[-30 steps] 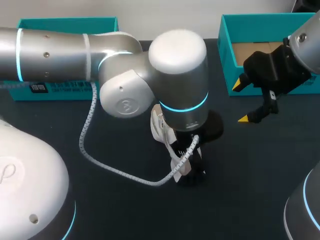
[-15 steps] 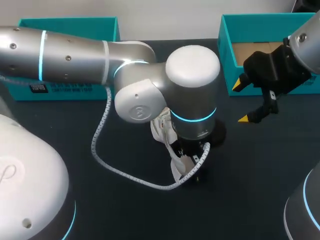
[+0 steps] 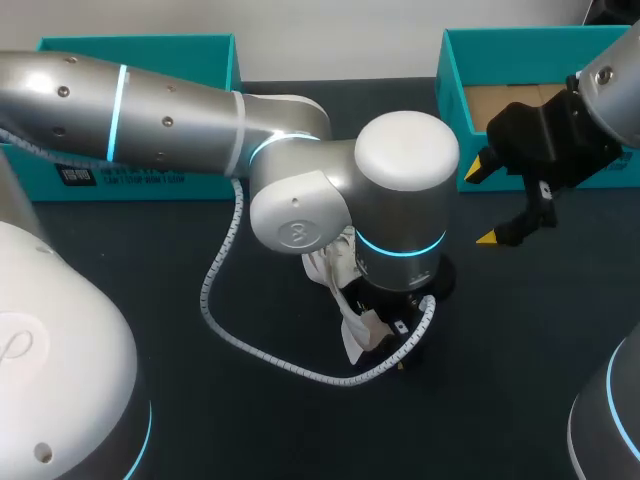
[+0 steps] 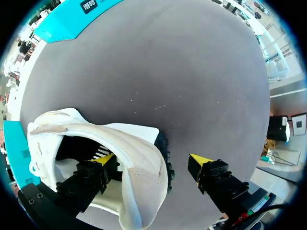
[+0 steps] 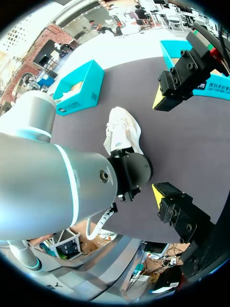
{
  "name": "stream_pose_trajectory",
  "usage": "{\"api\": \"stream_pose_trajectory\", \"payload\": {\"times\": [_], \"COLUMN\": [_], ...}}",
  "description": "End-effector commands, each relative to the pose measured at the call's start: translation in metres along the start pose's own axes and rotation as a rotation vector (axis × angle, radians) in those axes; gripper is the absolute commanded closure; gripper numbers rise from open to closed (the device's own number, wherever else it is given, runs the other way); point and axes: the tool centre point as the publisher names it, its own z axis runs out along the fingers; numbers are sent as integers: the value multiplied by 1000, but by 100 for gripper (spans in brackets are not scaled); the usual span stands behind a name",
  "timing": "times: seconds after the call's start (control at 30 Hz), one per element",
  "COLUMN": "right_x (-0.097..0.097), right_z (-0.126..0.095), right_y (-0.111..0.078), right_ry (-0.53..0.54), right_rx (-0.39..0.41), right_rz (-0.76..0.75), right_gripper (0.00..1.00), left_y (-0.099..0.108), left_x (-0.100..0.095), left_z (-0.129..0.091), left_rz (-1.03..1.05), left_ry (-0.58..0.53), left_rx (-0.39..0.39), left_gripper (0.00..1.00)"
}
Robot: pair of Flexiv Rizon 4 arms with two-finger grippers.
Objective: Take the shoe out of the shoebox, open the shoe tongue, remove and reinsert the insole, then place the shoe into the shoebox
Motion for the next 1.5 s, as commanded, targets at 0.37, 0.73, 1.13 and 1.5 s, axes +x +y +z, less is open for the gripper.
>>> {"api": "stream_pose_trajectory", "payload": {"times": [0.37,0.73,1.13,1.5], "right_x": [-1,-1,-1,-1], "right_z": [2,2,2,2], "right_y": [0,0,0,0], "right_ry": [0,0,0,0], "right_rx": [2,2,2,2], "right_rz": [0,0,0,0], "right_gripper": [0,0,0,0], "left_y": [1,8,18,32], "left_x": [-3,-2,-13,-37], "left_z": [4,-6,-62,-136], "left_rz": [-22,-28,-3,23], "left_ry": [51,103,85,77], "left_rx": [-39,-47,-24,-109], "left_gripper": [75,100,100,100]}}
